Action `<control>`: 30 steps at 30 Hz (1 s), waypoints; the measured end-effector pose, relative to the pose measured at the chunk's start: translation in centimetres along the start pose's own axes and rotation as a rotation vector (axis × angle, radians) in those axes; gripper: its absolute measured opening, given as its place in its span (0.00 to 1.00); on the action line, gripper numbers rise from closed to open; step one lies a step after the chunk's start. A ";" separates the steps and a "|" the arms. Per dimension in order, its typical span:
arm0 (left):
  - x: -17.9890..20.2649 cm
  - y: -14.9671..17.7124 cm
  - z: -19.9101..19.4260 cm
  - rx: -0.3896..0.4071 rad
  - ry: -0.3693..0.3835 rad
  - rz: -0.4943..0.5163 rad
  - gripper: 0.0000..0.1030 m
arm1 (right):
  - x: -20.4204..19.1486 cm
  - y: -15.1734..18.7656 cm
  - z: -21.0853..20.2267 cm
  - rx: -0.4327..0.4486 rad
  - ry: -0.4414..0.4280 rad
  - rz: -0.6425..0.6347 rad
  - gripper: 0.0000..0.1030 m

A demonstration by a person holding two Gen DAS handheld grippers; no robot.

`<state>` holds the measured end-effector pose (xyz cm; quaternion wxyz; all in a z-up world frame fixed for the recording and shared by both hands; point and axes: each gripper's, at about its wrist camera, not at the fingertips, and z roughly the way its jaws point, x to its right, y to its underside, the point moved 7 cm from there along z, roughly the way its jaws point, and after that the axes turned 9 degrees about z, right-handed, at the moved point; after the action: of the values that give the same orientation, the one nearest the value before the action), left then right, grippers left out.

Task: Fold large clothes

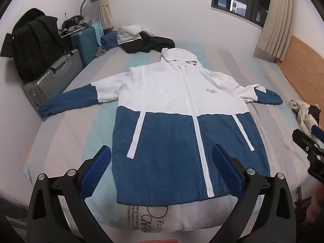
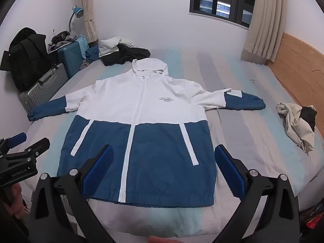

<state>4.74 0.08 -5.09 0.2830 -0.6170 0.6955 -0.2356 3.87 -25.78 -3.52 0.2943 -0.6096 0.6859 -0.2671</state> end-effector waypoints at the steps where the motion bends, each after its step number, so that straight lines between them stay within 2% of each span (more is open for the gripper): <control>1: 0.0 0.0 0.0 0.000 -0.015 0.010 0.94 | 0.0 0.0 0.0 0.000 0.006 -0.001 0.93; 6: 0.1 0.9 -0.5 0.004 -0.026 0.015 0.94 | -0.9 -0.3 0.0 -0.019 0.000 0.000 0.93; 7: 0.6 0.6 0.1 -0.024 -0.037 0.022 0.94 | -1.1 -0.4 0.1 -0.017 0.003 -0.002 0.93; 11: 0.4 0.5 -0.1 -0.025 -0.015 -0.004 0.94 | -0.7 -0.5 -0.7 0.034 0.023 -0.027 0.93; 18: 0.6 0.0 -0.2 -0.011 -0.001 -0.002 0.94 | -0.8 -0.5 -0.9 0.018 -0.031 -0.002 0.93; 30: 0.6 -0.3 -0.2 -0.007 0.002 -0.005 0.94 | -0.7 -0.6 -0.8 0.031 0.015 0.004 0.93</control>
<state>4.74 -0.59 -4.81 0.2796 -0.6194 0.6951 -0.2346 3.74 -25.12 -2.54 0.2991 -0.6013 0.6852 -0.2819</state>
